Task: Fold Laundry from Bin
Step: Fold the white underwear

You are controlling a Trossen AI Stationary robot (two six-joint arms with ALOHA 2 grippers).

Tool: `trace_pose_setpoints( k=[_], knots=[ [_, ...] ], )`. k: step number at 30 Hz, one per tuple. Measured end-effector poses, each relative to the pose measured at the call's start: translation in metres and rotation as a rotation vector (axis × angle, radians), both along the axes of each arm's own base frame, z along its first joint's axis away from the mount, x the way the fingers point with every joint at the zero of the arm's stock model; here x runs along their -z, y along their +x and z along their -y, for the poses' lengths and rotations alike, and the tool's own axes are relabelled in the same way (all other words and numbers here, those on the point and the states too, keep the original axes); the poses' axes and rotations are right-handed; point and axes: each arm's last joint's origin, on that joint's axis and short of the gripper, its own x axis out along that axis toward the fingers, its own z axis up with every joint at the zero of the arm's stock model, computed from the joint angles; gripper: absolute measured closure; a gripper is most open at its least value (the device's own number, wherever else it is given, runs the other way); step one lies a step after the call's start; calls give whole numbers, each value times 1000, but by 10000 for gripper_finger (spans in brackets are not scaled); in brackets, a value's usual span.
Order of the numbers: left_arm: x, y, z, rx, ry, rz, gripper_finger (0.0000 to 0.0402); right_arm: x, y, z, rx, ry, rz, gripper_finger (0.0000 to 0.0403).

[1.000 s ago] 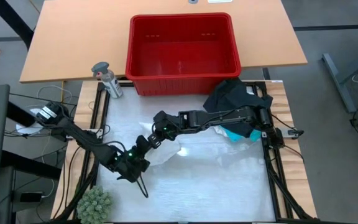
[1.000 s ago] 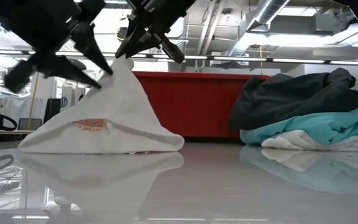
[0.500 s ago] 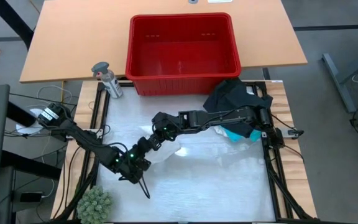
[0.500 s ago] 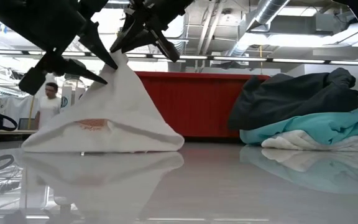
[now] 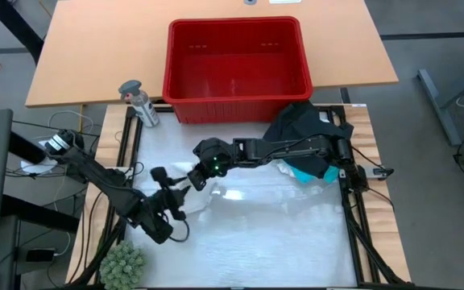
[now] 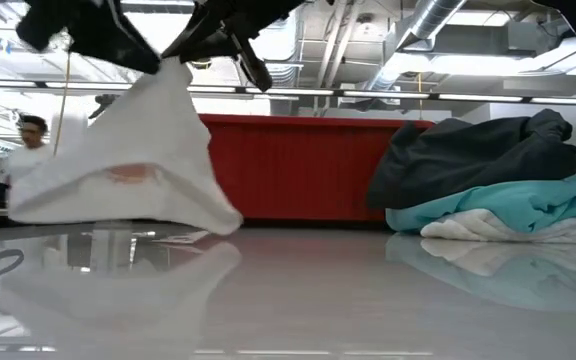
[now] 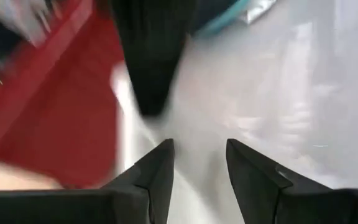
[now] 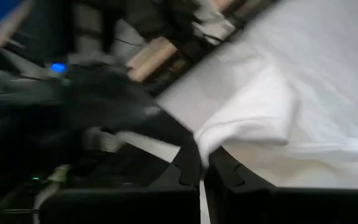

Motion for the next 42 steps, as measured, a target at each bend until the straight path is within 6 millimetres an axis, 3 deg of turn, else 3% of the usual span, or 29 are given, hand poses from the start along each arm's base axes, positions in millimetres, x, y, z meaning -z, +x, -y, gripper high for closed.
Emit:
trace_pose_setpoints(
  k=[4,13,18,24,32,36,42],
  knots=[
    [0,-17,6,-82,-274,61,264,-8,5,5,-33,62,92,378],
    [5,-62,24,-210,-490,171,264,-23,10,21,-25,117,258,378],
    [15,-74,29,-262,-594,311,264,-35,12,30,-8,139,382,378],
    [41,-82,36,-374,-663,280,264,-40,13,36,-9,140,429,378],
    [82,-82,43,-578,-709,441,264,-49,13,37,-14,150,517,378],
    [77,-74,55,-520,-754,499,264,-51,13,45,6,171,547,378],
    [72,-67,47,-475,-672,564,264,-65,11,49,50,104,692,378]
  ],
)
